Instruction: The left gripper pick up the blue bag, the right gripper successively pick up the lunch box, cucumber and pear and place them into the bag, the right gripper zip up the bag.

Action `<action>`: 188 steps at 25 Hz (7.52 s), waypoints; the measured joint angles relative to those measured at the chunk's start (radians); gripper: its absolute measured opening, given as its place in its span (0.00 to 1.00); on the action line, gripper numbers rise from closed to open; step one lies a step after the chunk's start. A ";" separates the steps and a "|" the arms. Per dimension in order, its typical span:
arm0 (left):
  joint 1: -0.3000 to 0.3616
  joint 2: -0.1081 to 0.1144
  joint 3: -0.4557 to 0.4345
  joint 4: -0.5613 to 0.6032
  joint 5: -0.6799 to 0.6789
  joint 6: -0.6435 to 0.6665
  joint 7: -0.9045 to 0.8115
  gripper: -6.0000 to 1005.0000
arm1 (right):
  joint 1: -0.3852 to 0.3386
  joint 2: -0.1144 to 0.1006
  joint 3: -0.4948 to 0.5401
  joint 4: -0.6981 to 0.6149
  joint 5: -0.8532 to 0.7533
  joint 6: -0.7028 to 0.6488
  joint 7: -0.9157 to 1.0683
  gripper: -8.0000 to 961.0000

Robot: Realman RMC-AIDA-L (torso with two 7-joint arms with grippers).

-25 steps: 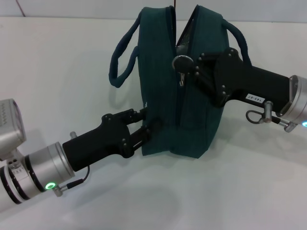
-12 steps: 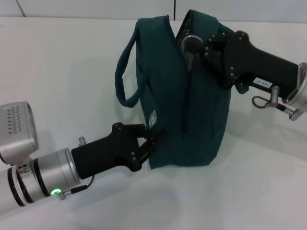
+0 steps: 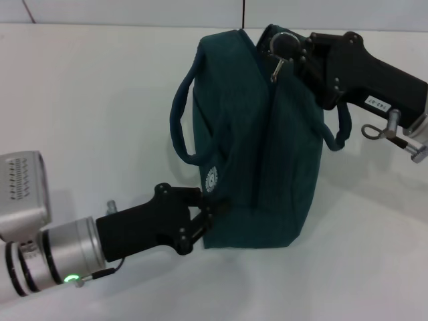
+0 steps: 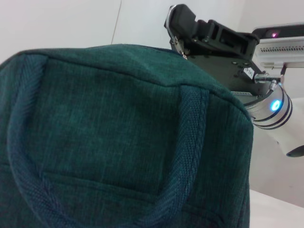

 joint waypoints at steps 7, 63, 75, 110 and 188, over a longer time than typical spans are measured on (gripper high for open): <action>0.088 0.014 -0.008 0.096 -0.047 0.009 -0.005 0.08 | -0.031 -0.004 -0.001 0.001 0.000 -0.002 0.000 0.02; 0.054 -0.005 -0.178 0.103 -0.079 0.201 -0.055 0.51 | -0.055 -0.001 -0.011 0.014 -0.001 -0.071 -0.052 0.02; -0.004 -0.014 -0.168 0.039 -0.070 0.105 -0.050 0.50 | -0.057 0.001 -0.007 0.014 -0.001 -0.071 -0.052 0.02; -0.002 0.057 -0.162 0.187 0.090 0.193 -0.048 0.06 | -0.103 -0.002 0.048 0.027 0.047 -0.072 -0.052 0.02; -0.036 0.074 -0.319 0.244 0.139 0.167 -0.078 0.12 | -0.182 -0.013 0.044 0.115 0.030 0.022 -0.052 0.02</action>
